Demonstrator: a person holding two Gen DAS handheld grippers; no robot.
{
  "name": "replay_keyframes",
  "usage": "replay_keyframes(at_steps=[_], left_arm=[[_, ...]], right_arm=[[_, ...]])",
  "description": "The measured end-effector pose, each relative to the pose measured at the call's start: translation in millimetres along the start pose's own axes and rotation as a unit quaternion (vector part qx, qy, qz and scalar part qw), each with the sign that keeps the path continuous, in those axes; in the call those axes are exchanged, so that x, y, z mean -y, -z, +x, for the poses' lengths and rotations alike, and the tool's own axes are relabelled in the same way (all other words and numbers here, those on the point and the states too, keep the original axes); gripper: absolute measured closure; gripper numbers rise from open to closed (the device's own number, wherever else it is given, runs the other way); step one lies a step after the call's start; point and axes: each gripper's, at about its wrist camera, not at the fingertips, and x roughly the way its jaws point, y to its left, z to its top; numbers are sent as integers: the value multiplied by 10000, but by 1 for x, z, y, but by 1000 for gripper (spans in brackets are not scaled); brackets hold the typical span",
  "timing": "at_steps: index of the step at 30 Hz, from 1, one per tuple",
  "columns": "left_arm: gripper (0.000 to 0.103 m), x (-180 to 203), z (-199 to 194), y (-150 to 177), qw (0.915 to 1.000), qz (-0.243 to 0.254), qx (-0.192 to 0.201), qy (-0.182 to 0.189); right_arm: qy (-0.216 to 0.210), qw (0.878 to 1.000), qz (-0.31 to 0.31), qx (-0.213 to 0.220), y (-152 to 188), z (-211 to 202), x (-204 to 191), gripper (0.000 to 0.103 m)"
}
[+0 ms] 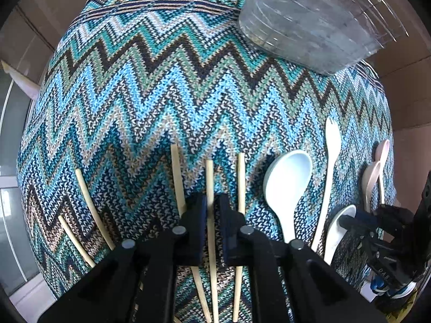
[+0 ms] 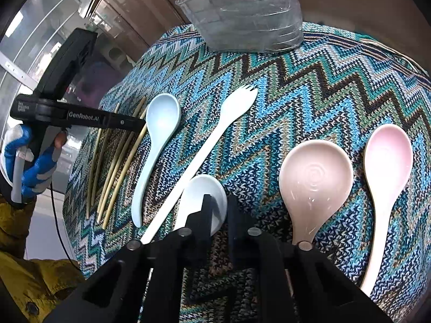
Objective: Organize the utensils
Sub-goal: 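Close the left tool on a wooden chopstick while the right tool closes on a white spoon, then lift the chopstick with the left tool while the right tool carries the spoon to the holder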
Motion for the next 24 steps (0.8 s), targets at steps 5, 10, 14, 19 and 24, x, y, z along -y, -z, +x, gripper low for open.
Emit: replay_keyframes(at_steps=[5, 10, 14, 19, 24], left_arm=[[99, -8, -2, 5, 9999, -89, 93, 84], [99, -13, -25, 22, 9991, -84, 372, 164], [99, -14, -54, 37, 9967, -52, 770, 267], [99, -17, -94, 60, 9907, -58, 1292, 423], [99, -15, -129, 83, 9837, 5, 1714, 539]], right_arm=[[60, 9997, -206, 120, 5, -8, -6, 97], [217, 9988, -292, 333, 11, -22, -15, 98], [418, 9966, -388, 597, 16, -39, -31, 99], [741, 9918, -530, 897, 26, -57, -53, 99], [1089, 9840, -644, 1253, 41, -81, -78, 99]])
